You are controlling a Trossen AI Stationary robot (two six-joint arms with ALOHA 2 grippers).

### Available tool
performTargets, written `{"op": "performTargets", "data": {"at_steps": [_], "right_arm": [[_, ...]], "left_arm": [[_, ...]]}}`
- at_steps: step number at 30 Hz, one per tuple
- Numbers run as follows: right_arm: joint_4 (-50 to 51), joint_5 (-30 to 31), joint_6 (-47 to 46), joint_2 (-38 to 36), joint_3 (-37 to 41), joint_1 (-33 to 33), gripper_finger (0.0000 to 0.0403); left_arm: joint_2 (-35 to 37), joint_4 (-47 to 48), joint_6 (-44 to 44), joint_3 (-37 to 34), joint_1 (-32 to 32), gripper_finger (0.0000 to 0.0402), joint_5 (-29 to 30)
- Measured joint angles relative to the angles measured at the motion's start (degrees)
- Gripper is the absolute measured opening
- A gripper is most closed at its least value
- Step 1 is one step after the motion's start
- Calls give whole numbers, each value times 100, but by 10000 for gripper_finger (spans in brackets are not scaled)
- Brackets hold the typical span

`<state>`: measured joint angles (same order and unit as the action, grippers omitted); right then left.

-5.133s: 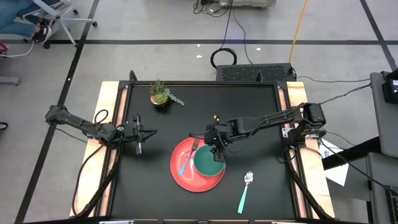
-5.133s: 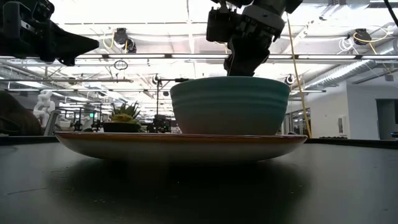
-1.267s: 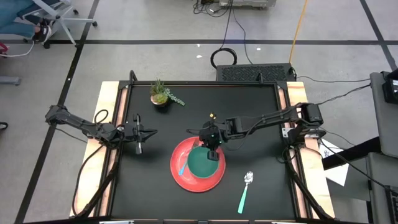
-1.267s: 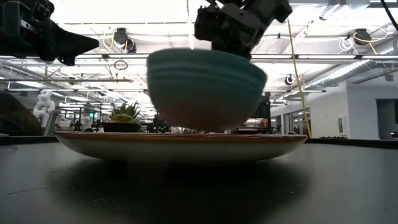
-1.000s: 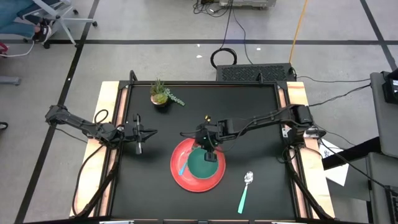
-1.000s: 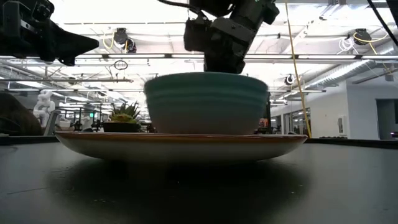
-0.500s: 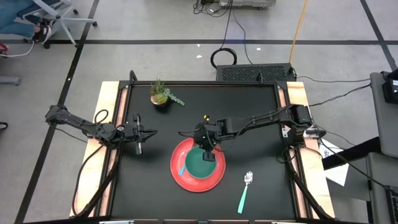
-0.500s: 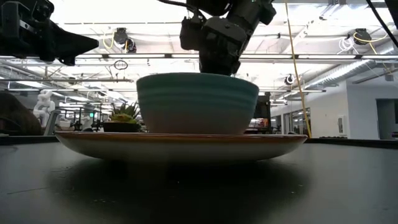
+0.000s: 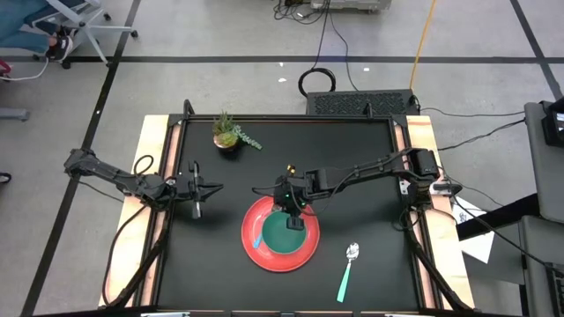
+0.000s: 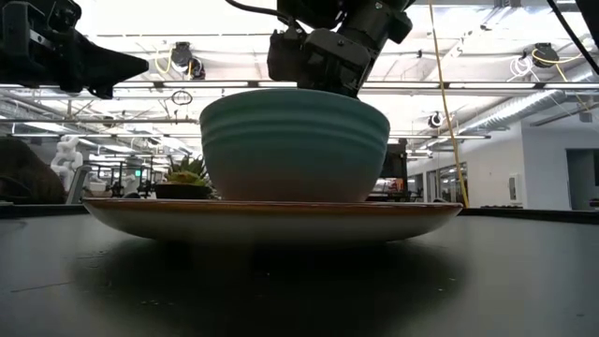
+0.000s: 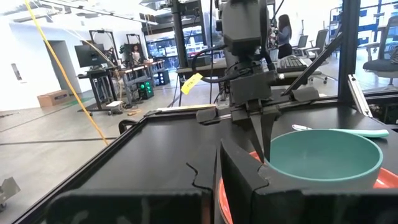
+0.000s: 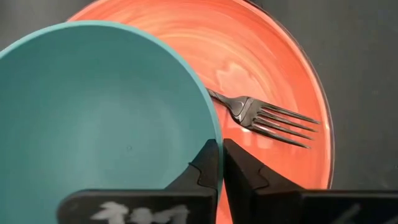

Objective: Set table place
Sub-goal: Adjust the green bowl on the orange plate

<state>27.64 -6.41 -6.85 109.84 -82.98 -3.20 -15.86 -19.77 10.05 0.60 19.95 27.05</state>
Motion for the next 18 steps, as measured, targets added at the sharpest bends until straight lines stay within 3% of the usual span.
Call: {"op": "performTargets", "data": {"at_steps": [18], "right_arm": [[2,63,6,-26,0,-26,8]], "left_arm": [[0,26,2,0,1,28,0]]}}
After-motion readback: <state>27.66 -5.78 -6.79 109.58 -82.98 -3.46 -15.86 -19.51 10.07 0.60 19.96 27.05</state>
